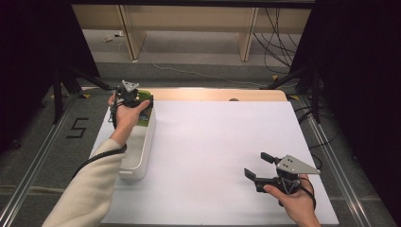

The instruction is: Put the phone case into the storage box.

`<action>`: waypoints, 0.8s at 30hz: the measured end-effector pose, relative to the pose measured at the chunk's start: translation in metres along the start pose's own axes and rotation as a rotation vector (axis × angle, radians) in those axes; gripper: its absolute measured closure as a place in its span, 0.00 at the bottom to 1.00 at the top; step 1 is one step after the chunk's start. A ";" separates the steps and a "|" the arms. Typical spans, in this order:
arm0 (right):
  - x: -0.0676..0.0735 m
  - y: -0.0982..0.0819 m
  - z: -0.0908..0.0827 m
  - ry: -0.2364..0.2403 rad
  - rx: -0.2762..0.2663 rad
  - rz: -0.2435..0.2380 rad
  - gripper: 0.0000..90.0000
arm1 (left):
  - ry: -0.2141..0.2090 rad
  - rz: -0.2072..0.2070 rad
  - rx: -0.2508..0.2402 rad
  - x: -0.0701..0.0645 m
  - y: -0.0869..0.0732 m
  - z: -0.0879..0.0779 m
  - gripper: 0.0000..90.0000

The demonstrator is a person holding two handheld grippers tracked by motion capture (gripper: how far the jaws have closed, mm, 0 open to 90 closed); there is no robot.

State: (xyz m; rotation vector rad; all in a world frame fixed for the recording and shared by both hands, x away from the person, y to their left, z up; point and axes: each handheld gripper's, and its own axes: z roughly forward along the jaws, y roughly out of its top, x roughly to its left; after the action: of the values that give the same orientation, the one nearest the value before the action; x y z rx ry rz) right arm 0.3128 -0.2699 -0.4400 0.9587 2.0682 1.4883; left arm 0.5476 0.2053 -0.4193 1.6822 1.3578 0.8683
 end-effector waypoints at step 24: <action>0.000 0.000 0.000 0.002 0.003 0.002 0.17 | -0.029 0.032 0.021 -0.002 0.001 0.006 0.00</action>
State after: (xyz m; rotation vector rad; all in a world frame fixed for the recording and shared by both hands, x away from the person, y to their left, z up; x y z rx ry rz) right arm 0.3131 -0.2698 -0.4406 0.9604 2.0720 1.4887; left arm 0.5528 0.2018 -0.4216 1.7308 1.3276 0.8471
